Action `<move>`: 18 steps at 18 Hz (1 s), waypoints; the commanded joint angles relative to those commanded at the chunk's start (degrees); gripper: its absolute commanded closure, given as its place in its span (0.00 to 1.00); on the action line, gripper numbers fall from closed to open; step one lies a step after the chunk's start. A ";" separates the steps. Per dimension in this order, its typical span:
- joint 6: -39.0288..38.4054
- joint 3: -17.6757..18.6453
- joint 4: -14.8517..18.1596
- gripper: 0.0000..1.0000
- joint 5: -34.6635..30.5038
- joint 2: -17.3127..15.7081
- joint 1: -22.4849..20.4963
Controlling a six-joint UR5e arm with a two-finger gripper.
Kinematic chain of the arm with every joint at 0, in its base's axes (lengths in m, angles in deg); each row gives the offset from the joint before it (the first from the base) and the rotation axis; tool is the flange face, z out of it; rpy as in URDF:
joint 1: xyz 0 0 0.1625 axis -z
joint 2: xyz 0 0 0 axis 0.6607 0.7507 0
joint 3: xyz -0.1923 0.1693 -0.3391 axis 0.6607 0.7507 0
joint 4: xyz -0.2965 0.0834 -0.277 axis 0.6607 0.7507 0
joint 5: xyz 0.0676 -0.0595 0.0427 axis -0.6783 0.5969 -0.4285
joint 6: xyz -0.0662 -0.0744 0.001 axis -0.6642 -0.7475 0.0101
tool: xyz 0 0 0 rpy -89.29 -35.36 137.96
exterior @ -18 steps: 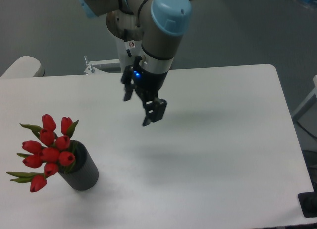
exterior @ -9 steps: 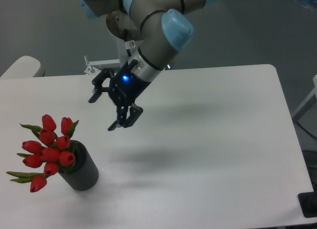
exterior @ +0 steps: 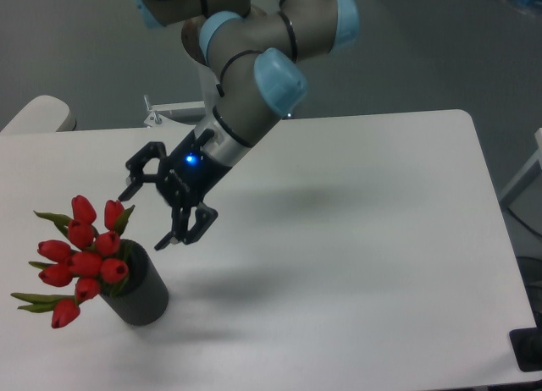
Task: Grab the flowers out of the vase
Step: 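Lower the open gripper around the tulip stems above the vase rim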
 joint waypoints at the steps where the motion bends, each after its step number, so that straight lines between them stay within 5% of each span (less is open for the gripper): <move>1: 0.09 -0.35 -0.35 0.00 -0.09 0.70 0.44; 18: 9.67 -0.62 -2.47 0.00 -0.18 3.16 2.03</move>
